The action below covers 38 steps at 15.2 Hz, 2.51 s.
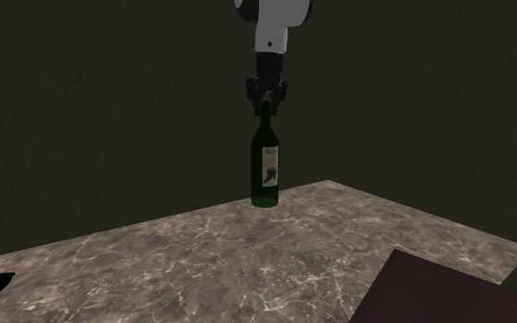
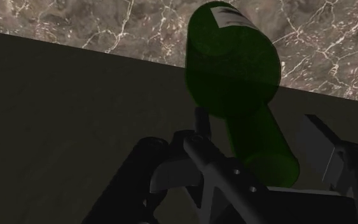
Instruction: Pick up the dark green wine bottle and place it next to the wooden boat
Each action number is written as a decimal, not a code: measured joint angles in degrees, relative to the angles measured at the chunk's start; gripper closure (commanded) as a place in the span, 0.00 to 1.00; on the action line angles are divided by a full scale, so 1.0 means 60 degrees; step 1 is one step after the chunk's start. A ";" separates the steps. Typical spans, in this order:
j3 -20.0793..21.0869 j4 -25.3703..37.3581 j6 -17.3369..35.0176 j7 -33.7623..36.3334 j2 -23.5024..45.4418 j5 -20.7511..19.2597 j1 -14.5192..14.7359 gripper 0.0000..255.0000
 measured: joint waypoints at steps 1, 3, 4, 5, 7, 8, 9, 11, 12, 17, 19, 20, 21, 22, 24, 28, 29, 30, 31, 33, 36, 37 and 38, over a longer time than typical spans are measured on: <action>0.0000 0.0002 0.0001 0.0000 -0.0003 0.0001 0.0000 1.00; 0.0000 -0.0002 0.0003 0.0000 -0.0004 0.0000 0.0000 1.00; -0.0001 -0.0003 0.0003 0.0000 -0.0005 0.0000 0.0000 1.00; -0.0001 -0.0004 0.0004 0.0000 -0.0005 0.0000 0.0000 1.00; -0.0001 -0.0005 0.0003 0.0000 -0.0006 0.0000 0.0000 1.00; -0.0001 -0.0004 0.0002 0.0000 -0.0006 0.0000 0.0000 1.00; -0.0001 -0.0002 0.0002 0.0000 -0.0004 0.0000 0.0000 1.00; -0.0007 0.0146 -0.0156 0.0007 -0.0008 -0.0009 -0.0010 1.00; -0.0011 0.0230 -0.0263 0.0019 -0.0032 -0.0020 -0.0010 1.00; -0.0030 0.0690 -0.0817 0.0073 -0.0133 -0.0070 -0.0014 1.00; -0.0038 0.0987 -0.1097 0.0079 -0.0115 -0.0071 -0.0038 1.00; -0.0036 0.1121 -0.1221 0.0105 -0.0106 -0.0076 -0.0034 1.00; -0.0036 0.1224 -0.1335 0.0122 -0.0118 -0.0084 -0.0031 1.00; -0.0039 0.1333 -0.1452 0.0128 -0.0127 -0.0088 -0.0036 1.00; -0.0046 0.1614 -0.1734 0.0144 -0.0130 -0.0095 -0.0052 1.00; -0.0065 0.2158 -0.2237 0.0135 -0.0088 -0.0087 -0.0111 1.00; -0.0063 0.2324 -0.2384 0.0157 -0.0072 -0.0088 -0.0113 1.00; -0.0064 0.2457 -0.2494 0.0159 -0.0048 -0.0082 -0.0125 1.00; -0.0045 0.2337 -0.2489 0.0260 -0.0169 -0.0131 -0.0036 1.00; 0.0020 0.1702 -0.2287 0.0557 -0.0633 -0.0298 0.0248 1.00; 0.0207 0.0918 -0.2041 0.1204 -0.1222 -0.0553 0.0747 1.00; 0.0269 0.0555 -0.1909 0.1405 -0.1466 -0.0645 0.0897 1.00; 0.0338 0.0430 -0.1882 0.1611 -0.1576 -0.0704 0.1028 1.00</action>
